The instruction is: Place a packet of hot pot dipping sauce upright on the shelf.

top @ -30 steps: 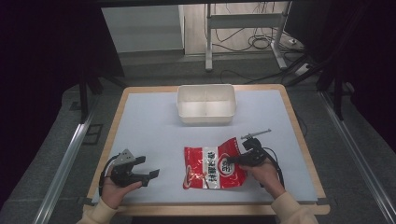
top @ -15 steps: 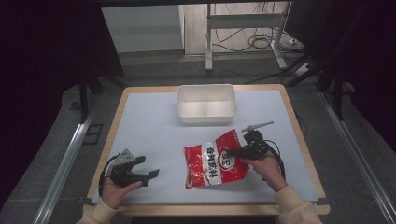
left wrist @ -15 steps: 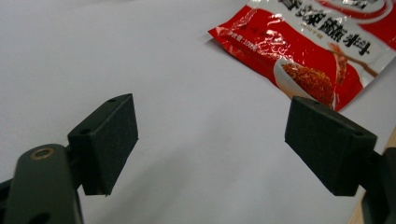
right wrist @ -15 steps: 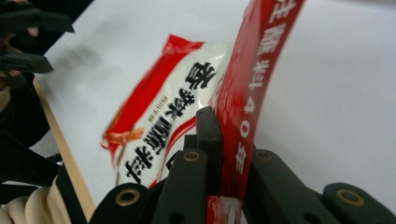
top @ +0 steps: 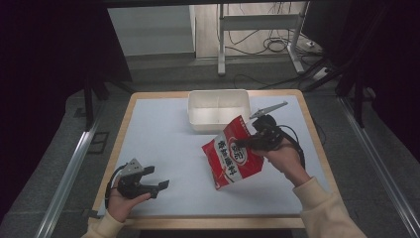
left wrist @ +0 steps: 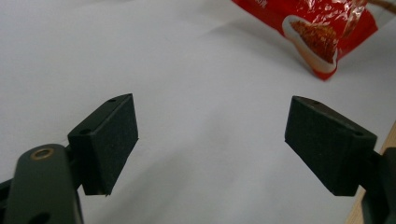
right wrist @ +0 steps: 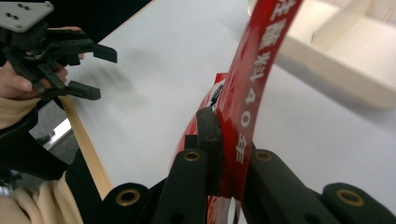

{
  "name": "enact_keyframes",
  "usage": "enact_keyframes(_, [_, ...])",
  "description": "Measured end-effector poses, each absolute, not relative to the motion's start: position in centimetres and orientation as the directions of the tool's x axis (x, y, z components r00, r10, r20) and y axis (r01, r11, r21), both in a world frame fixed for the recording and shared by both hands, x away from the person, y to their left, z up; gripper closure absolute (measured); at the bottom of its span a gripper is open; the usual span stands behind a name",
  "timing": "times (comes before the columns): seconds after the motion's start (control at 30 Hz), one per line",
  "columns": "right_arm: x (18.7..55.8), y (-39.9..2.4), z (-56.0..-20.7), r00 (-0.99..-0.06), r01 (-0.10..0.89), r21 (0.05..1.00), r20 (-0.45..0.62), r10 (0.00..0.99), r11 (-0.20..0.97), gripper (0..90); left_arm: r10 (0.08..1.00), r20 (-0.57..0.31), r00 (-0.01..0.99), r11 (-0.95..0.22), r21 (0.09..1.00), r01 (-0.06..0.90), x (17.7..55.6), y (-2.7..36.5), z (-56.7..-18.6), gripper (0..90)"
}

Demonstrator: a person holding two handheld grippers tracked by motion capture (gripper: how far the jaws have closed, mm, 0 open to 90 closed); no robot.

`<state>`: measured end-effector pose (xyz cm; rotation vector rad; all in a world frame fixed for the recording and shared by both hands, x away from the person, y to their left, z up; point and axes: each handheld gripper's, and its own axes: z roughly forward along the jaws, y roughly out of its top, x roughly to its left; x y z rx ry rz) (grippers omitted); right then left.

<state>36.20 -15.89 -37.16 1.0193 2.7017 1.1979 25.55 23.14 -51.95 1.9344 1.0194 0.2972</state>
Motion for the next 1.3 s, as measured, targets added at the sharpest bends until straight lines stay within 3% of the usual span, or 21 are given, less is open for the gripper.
enact_keyframes(0.37, [36.5, -13.4, -33.3, -0.829, 0.470, 0.666, 0.110, 0.548, 0.579, 88.9, 0.752, -0.188, 0.631, -0.246, 0.808, 0.535, 25.5, 23.2, -51.9, 17.0])
enact_keyframes(1.3, [41.1, -13.3, -29.6, -0.813, 0.478, 0.702, 0.125, 0.569, 0.528, 88.9, 0.750, -0.187, 0.634, -0.252, 0.805, 0.537, 25.6, 23.2, -52.0, 17.1])
